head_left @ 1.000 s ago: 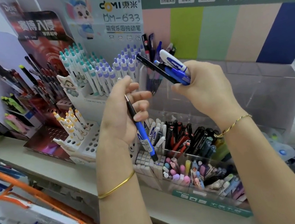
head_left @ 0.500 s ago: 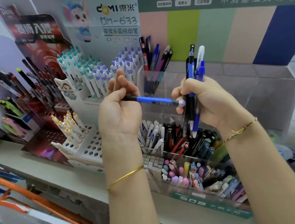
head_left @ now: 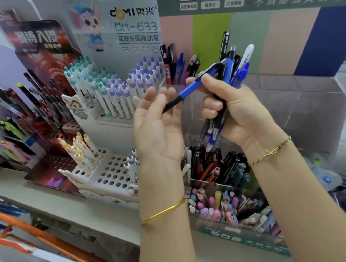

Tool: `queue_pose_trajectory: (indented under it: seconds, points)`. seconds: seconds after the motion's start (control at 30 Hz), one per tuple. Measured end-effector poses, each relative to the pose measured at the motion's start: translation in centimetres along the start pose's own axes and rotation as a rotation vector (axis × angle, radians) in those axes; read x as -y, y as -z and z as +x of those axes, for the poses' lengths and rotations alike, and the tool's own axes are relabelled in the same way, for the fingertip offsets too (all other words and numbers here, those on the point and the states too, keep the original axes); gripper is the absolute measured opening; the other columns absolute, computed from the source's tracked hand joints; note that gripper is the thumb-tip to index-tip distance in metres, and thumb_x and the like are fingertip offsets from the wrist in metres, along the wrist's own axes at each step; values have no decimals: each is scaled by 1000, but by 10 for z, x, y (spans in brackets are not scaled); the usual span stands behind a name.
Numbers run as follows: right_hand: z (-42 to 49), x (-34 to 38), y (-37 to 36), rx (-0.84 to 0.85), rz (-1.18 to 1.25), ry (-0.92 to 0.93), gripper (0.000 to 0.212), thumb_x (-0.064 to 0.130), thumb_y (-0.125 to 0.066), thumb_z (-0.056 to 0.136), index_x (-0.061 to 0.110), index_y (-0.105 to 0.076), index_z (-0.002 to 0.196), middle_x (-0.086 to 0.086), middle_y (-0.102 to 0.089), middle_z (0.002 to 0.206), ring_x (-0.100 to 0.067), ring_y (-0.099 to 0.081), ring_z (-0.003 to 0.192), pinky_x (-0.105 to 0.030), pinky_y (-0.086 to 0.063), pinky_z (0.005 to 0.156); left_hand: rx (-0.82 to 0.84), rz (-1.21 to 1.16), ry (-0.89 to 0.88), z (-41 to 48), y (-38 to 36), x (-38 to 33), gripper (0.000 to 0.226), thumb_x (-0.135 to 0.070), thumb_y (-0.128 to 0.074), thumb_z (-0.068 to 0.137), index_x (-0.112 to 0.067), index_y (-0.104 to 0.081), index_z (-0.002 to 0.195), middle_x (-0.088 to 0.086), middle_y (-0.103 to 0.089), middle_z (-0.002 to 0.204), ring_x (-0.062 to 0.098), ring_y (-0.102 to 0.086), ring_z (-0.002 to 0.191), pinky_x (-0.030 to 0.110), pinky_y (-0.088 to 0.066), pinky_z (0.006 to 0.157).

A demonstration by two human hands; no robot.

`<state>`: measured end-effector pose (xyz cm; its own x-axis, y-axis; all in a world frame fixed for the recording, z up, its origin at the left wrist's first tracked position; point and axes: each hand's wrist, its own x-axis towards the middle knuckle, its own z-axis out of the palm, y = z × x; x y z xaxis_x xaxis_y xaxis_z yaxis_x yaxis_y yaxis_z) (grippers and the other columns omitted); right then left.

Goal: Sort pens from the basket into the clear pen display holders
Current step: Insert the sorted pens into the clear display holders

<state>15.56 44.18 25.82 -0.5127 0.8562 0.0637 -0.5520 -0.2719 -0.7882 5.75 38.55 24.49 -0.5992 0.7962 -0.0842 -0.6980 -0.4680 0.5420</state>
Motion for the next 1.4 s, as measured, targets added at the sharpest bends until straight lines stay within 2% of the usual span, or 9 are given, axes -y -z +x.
queue_pose_trajectory:
  seconds: [0.1,0.2,0.33,0.47,0.57,0.67,0.77,1.1,1.4]
  points:
    - [1,10,3,-36,-160,66,14,3,-53,93,6,-52,80,-12,-66,75,-6,-35,38,-18,-32,38,14,759,-212,0,9,-7,16,-11,-55,96,-17,-67,103,-8,-66,94,2,-62,84,20,-51,76]
    - [-3,10,6,13,-482,83,12,6,-57,93,6,-55,80,-12,-59,67,-8,-37,38,-20,-32,38,304,934,-142,-1,3,-12,30,-34,-50,99,-15,-67,115,2,-71,107,13,-66,101,33,-51,91]
    - [-7,3,4,152,-587,2,14,7,-54,94,2,-52,81,3,-48,44,-9,-36,38,-20,-31,36,468,914,-27,-1,-10,-7,32,-28,-45,102,-3,-63,103,19,-69,79,25,-61,54,36,-55,56]
    - [-7,7,6,189,-651,-77,9,5,-54,94,-2,-55,88,-1,-52,50,-11,-37,41,-21,-33,36,484,801,50,2,-4,-5,27,-22,-43,103,-6,-65,99,12,-69,76,25,-60,47,33,-54,48]
    - [-7,10,9,215,-690,-153,7,0,-60,88,0,-55,84,-5,-57,53,-12,-38,40,-20,-34,35,467,735,31,3,-2,-2,28,-27,-44,102,-9,-66,101,20,-69,84,31,-58,49,45,-54,51]
    - [-6,8,12,239,-672,-222,6,1,-61,88,-1,-55,87,-10,-59,61,-11,-39,40,-19,-34,35,459,754,-43,8,-1,0,31,-31,-48,97,-26,-58,126,15,-69,112,35,-67,85,66,-50,77]
    - [-6,6,12,295,-678,-285,11,5,-56,92,1,-53,81,-7,-58,61,-11,-38,40,-19,-35,36,445,726,-155,10,-4,3,57,-25,-46,101,-32,-20,151,-2,-57,130,28,-65,109,51,-51,95]
    - [-6,3,7,430,-515,-437,15,10,-51,94,7,-50,79,-4,-49,58,-15,-48,52,-27,-50,50,472,820,-343,12,-11,-1,20,-6,-38,103,-4,-56,95,19,-65,90,25,-71,80,35,-58,73]
    - [0,3,6,390,-383,-427,10,4,-50,94,4,-49,83,-4,-50,60,-10,-45,40,-21,-42,36,395,964,-219,14,-8,-4,22,-29,-46,94,-18,-63,102,7,-66,115,21,-64,107,49,-51,96]
